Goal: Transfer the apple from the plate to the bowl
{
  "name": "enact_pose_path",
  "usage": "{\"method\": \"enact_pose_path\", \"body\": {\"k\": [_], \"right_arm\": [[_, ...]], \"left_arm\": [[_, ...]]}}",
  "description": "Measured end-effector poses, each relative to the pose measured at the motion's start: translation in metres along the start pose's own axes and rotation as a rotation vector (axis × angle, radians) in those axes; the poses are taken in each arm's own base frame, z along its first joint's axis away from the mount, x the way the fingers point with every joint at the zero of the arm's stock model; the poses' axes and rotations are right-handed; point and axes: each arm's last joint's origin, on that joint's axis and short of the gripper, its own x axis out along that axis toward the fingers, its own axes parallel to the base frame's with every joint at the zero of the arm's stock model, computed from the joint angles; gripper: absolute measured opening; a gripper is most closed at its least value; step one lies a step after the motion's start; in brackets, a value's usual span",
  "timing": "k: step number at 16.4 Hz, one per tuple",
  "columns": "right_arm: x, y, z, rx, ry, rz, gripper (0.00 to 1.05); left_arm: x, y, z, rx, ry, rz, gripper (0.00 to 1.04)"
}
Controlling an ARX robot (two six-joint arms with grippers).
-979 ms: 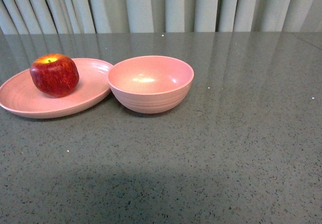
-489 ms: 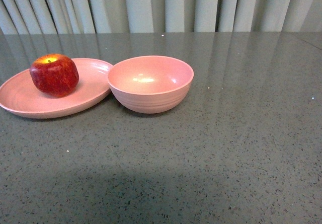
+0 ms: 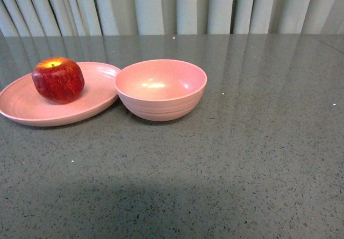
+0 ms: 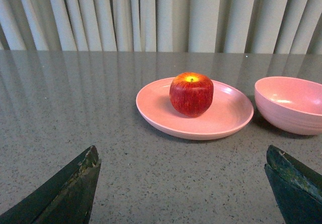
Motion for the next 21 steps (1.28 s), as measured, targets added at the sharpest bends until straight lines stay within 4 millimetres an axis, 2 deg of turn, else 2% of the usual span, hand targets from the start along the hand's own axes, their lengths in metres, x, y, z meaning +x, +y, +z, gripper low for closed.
{"method": "enact_pose_path", "body": {"k": [4,6,9,11,17,18,19,21], "right_arm": [[0.000,0.000,0.000,0.000,0.000,0.000,0.98],[0.000,0.000,0.000,0.000,0.000,0.000,0.98],[0.000,0.000,0.000,0.000,0.000,0.000,0.98],[0.000,0.000,0.000,0.000,-0.001,0.000,0.98],[0.000,0.000,0.000,0.000,0.000,0.000,0.98],[0.000,0.000,0.000,0.000,-0.001,0.000,0.98],[0.000,0.000,0.000,0.000,0.000,0.000,0.98],[0.000,0.000,0.000,0.000,-0.001,0.000,0.98]], "left_arm": [[0.000,0.000,0.000,0.000,0.000,0.000,0.98],[0.002,-0.003,-0.001,-0.011,0.221,0.136,0.98],[0.008,0.000,0.011,-0.038,0.177,0.202,0.98],[0.020,0.000,0.033,-0.054,0.105,0.163,0.98],[0.045,-0.002,0.047,-0.048,0.084,0.108,0.98],[0.058,-0.004,0.056,-0.048,0.066,0.080,0.98],[0.084,-0.008,0.073,-0.036,0.041,0.028,0.98],[0.126,-0.015,0.080,-0.034,0.105,-0.041,0.98]]}}
